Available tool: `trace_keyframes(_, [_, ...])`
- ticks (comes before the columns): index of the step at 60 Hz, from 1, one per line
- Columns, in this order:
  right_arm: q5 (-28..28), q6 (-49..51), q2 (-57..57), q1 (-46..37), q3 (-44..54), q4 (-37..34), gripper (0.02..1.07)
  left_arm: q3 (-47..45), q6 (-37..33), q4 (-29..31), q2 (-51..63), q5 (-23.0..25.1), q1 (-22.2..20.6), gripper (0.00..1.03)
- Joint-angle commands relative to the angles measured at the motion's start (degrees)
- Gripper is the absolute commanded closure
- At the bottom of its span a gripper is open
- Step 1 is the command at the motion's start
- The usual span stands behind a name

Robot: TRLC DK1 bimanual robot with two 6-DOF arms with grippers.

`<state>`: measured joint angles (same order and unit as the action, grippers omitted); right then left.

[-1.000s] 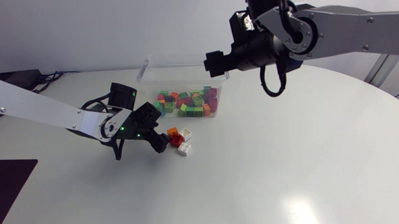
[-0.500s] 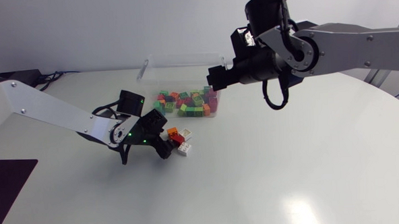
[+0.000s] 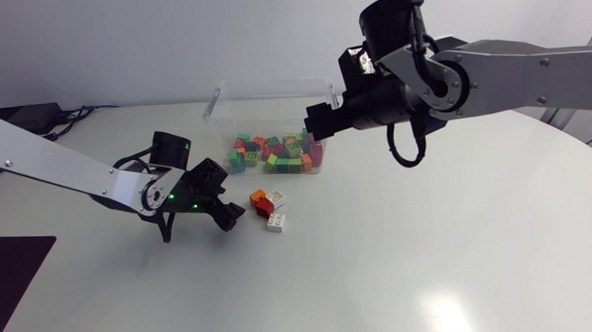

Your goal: Place the duplo bricks in the container

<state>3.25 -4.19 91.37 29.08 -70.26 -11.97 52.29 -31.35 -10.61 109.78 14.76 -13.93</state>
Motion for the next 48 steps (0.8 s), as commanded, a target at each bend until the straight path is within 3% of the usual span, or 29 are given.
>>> trace_keyframes(1, [0.1,0.9,-0.5,0.5,1.3,0.4,0.14,1.9,-1.2,-0.1,0.4,1.1,0.1,0.10])
trace_keyframes(42, [0.1,0.6,0.1,0.5,2.6,1.4,0.14,6.6,0.0,-1.7,6.8,1.1,-4.5,0.10])
trace_keyframes(48, [0.1,0.7,-0.1,0.8,3.2,1.3,0.14,7.5,0.1,-1.8,7.9,1.1,-4.5,0.18])
